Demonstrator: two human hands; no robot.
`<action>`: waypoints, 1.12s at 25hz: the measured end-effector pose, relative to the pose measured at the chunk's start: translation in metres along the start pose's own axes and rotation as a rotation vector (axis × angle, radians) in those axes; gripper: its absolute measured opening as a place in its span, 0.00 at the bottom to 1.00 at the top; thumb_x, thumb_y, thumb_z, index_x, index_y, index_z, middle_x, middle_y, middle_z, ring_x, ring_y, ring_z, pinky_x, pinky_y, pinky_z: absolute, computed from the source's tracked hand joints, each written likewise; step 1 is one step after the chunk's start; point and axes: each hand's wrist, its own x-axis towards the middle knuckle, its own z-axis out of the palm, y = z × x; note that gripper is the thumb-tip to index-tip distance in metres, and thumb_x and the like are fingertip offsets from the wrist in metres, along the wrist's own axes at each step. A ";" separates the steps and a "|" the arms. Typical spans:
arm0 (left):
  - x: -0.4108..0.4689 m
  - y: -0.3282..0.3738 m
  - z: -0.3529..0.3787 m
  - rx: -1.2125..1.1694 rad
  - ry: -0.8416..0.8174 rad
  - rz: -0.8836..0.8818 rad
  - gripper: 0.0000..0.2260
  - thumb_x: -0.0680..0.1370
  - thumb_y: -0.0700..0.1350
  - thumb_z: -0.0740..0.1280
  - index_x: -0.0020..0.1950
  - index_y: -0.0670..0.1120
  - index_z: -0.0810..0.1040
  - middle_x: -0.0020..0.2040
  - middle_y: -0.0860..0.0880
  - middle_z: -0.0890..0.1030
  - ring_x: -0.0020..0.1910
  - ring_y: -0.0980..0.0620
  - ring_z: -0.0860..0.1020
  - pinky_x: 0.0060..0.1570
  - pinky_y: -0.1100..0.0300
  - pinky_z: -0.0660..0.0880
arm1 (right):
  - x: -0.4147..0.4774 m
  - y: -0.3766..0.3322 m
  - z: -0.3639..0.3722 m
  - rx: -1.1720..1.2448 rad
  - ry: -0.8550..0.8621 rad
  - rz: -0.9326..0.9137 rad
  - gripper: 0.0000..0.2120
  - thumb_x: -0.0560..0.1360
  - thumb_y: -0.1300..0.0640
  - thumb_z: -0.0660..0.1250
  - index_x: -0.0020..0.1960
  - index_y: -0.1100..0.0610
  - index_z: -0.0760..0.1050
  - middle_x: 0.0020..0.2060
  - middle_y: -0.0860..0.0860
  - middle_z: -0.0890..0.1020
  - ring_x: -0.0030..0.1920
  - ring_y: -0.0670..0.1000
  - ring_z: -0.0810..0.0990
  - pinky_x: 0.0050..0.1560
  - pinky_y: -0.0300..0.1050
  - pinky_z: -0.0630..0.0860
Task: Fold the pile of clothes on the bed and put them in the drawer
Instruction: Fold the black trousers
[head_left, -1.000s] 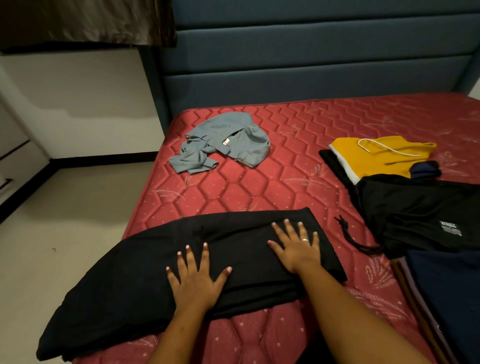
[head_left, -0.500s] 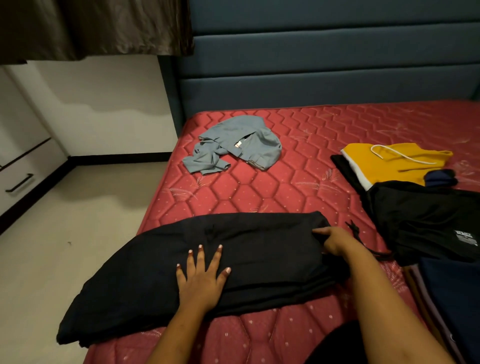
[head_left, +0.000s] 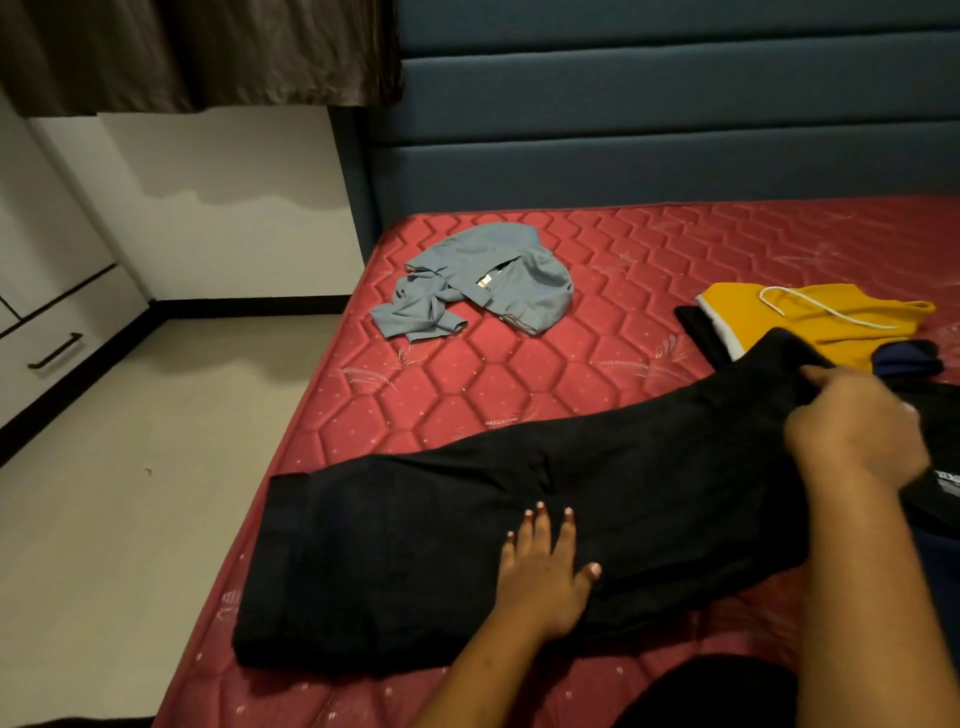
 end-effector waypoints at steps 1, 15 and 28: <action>0.005 0.011 0.002 -0.040 -0.022 0.009 0.33 0.80 0.64 0.49 0.79 0.50 0.42 0.78 0.42 0.39 0.77 0.45 0.39 0.74 0.48 0.40 | -0.004 -0.005 -0.011 0.005 0.023 -0.030 0.22 0.76 0.62 0.64 0.68 0.47 0.73 0.64 0.60 0.75 0.63 0.66 0.72 0.58 0.59 0.72; -0.087 -0.139 -0.117 -1.774 0.240 -0.274 0.26 0.78 0.64 0.53 0.60 0.46 0.76 0.48 0.43 0.85 0.33 0.50 0.83 0.35 0.58 0.79 | -0.231 -0.142 0.047 -0.061 -0.578 -1.069 0.22 0.77 0.65 0.60 0.71 0.61 0.64 0.73 0.55 0.58 0.61 0.60 0.73 0.57 0.52 0.74; -0.078 -0.163 -0.106 -1.333 0.498 -0.256 0.25 0.80 0.35 0.61 0.72 0.58 0.62 0.65 0.49 0.74 0.52 0.55 0.78 0.47 0.63 0.75 | -0.177 -0.104 0.132 0.131 -0.963 -0.978 0.24 0.76 0.62 0.65 0.72 0.54 0.69 0.72 0.51 0.68 0.70 0.43 0.66 0.70 0.35 0.61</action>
